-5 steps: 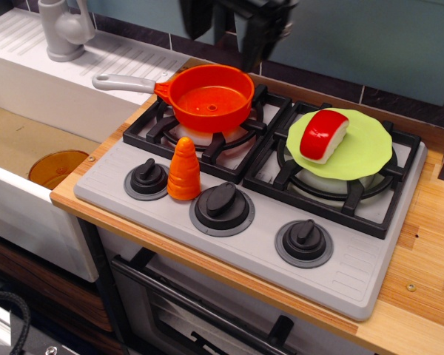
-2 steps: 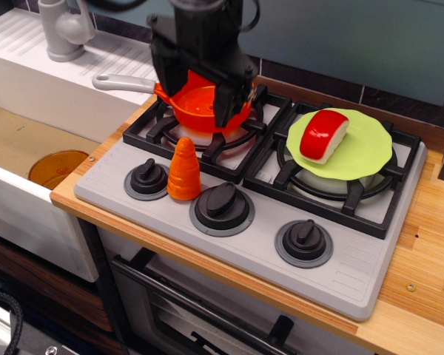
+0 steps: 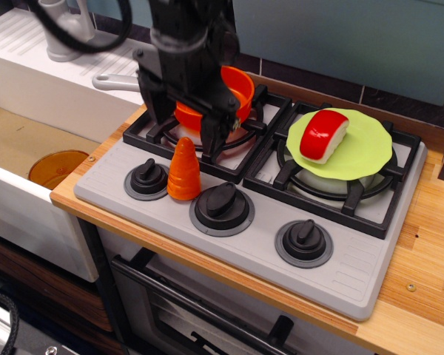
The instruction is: End effector transition from object to object
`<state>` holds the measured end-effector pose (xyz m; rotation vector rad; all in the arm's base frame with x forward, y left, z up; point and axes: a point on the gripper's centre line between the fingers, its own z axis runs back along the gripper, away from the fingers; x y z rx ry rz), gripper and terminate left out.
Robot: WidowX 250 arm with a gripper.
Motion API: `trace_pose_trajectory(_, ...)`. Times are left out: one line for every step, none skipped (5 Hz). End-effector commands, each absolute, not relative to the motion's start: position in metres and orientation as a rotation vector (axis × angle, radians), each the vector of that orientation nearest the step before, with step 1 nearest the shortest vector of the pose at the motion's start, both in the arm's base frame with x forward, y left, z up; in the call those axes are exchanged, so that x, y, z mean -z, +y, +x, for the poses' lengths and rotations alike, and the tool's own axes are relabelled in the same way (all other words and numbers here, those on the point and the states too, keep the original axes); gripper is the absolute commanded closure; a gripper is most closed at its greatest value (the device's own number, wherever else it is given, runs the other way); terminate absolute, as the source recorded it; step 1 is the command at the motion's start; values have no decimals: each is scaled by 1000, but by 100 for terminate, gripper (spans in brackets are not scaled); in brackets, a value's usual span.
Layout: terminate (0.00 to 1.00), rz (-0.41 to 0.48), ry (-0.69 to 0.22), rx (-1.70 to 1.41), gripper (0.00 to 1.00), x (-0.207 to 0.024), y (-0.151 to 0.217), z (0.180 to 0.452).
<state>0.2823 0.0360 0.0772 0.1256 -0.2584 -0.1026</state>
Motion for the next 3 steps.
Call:
trace_pose_trajectory(0, 111, -324, 79, 0, -70, 41, 291)
trace_pose_trajectory(0, 95, -323, 50, 0, -54, 38, 287)
trace_pose_trajectory(100, 93, -266, 38, 0, -51, 34, 286)
